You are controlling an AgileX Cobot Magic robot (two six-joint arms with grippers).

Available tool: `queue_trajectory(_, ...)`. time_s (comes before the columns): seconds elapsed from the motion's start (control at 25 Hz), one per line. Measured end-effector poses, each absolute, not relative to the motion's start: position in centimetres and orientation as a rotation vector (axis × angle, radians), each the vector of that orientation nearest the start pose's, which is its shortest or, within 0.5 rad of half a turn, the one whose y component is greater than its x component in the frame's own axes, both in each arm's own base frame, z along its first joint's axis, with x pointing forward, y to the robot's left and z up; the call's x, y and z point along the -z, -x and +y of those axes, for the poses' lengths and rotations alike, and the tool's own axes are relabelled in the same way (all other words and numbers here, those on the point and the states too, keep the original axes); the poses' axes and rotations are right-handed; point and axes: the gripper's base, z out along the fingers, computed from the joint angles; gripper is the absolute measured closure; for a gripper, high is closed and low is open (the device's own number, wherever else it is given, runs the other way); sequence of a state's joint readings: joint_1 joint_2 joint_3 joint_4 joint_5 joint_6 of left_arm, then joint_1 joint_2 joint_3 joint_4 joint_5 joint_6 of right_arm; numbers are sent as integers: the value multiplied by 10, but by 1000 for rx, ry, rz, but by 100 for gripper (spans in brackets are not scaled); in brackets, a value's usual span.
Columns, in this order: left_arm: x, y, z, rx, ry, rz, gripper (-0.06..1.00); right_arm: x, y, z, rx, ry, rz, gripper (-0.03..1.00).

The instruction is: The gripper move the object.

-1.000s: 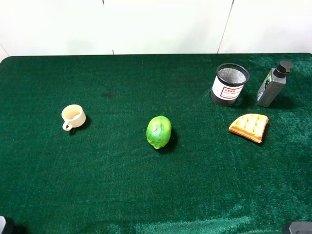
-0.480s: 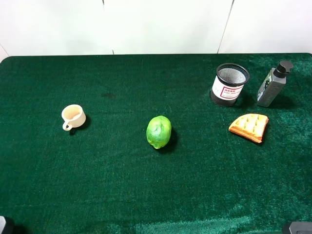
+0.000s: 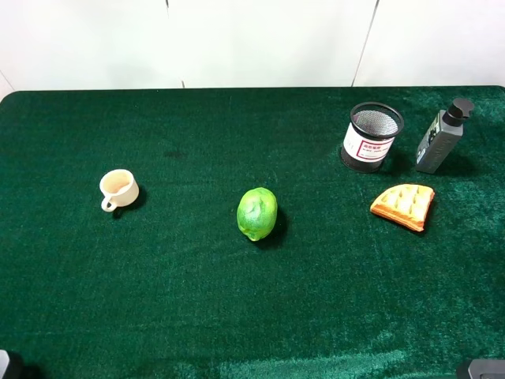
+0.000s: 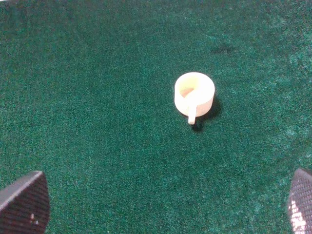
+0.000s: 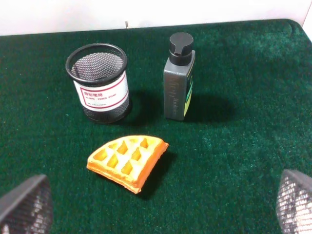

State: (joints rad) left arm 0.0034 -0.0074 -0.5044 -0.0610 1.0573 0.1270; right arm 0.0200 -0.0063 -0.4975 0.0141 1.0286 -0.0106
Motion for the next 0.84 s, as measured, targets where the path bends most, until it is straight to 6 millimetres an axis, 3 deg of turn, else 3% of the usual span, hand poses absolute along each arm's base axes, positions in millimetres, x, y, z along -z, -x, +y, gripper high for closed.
queue_trajectory(0.84,-279,6,-5,-9,-128,2023,-5,-279,4,1,-22,32,2008,28)
